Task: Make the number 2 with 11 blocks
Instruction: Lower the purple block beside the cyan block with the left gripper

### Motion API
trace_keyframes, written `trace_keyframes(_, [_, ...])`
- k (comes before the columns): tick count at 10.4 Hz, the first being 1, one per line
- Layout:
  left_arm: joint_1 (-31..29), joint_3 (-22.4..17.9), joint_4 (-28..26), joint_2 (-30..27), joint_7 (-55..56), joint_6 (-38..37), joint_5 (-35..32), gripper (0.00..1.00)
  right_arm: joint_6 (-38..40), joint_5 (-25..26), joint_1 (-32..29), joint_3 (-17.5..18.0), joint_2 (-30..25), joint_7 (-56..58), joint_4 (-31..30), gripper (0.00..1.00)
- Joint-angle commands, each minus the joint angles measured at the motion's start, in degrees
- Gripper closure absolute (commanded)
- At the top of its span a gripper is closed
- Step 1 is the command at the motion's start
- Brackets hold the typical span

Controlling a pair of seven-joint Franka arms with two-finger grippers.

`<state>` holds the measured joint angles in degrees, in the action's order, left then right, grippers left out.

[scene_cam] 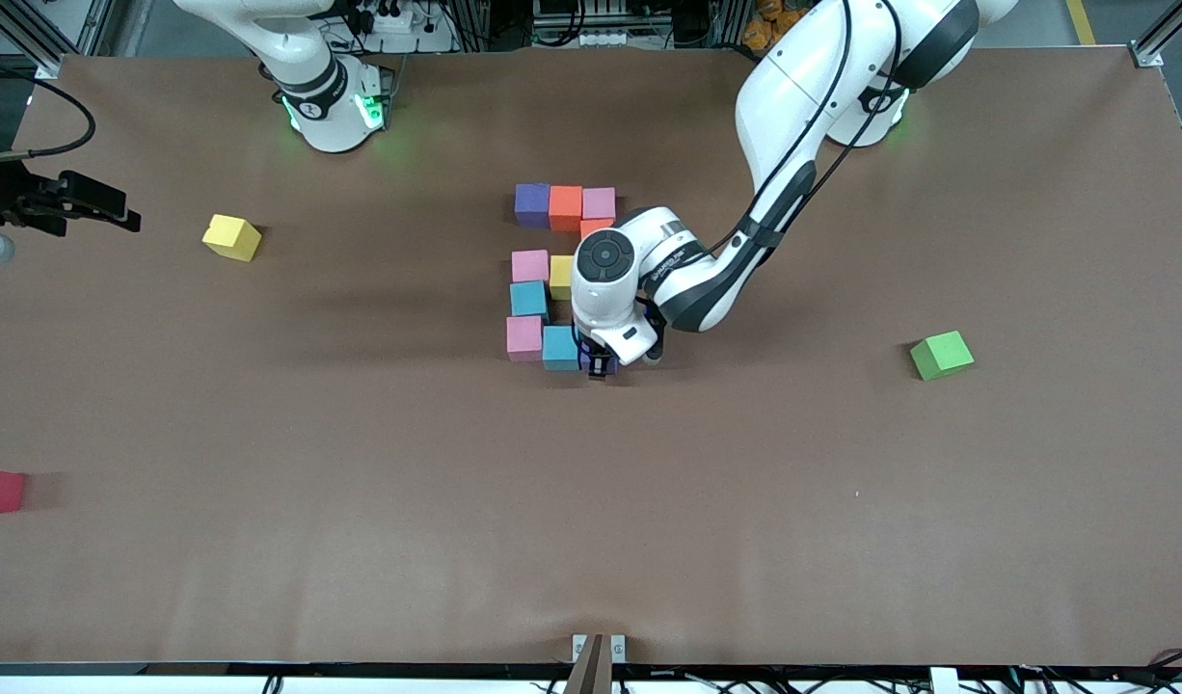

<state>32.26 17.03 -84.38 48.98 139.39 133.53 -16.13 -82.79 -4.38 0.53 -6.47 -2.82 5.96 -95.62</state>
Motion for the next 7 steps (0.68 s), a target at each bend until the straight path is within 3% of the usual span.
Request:
trace_keyframes(1, [1.6,-1.1,1.5,0.8,1.3,0.5,-1.2,1.0,-0.6,-0.9,-0.5,0.4,-0.6,0.1,-0.9,0.0])
trace_keyframes(5, [1.9,-1.5,1.6,0.9,0.9,0.5,-1.1,1.0,-0.7,-0.9,-0.4,0.4,-0.6,0.1,-0.9,0.0])
trace_keyframes(6, [1.7,-1.5,1.6,0.9,0.6,0.5,-1.2,0.01,-0.7,-0.9,-0.4,0.4,-0.6,0.1,-0.9,0.0])
trace_keyframes(7, [1.9,-1.5,1.5,0.8,0.5,0.5,-1.3,0.0,-0.7,-0.9,-0.5,0.4,-0.6,0.1,-0.9,0.0])
